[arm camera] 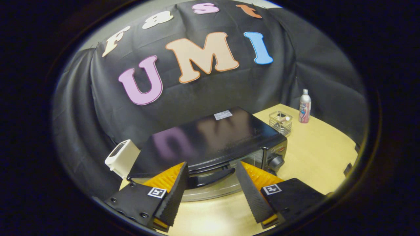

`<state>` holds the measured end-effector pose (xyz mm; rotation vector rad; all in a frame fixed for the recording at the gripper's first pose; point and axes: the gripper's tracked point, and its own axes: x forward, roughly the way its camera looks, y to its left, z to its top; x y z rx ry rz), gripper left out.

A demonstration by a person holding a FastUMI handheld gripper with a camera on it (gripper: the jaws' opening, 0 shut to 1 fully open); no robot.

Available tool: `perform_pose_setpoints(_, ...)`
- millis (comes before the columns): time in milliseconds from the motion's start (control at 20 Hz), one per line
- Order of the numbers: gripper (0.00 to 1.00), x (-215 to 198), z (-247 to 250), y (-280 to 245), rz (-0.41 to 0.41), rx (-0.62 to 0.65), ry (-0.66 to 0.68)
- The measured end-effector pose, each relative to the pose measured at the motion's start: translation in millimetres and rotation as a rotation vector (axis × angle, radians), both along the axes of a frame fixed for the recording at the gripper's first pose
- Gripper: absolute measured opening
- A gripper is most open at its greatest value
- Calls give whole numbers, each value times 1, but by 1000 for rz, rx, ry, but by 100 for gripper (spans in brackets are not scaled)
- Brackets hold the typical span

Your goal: Open the toaster oven, put the food inside, and close the toaster oven door.

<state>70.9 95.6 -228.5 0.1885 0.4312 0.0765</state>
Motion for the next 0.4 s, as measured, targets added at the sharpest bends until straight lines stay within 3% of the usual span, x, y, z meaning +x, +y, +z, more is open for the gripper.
perform_pose_setpoints(400, 91, -37, 75, -10, 26, -81, -115)
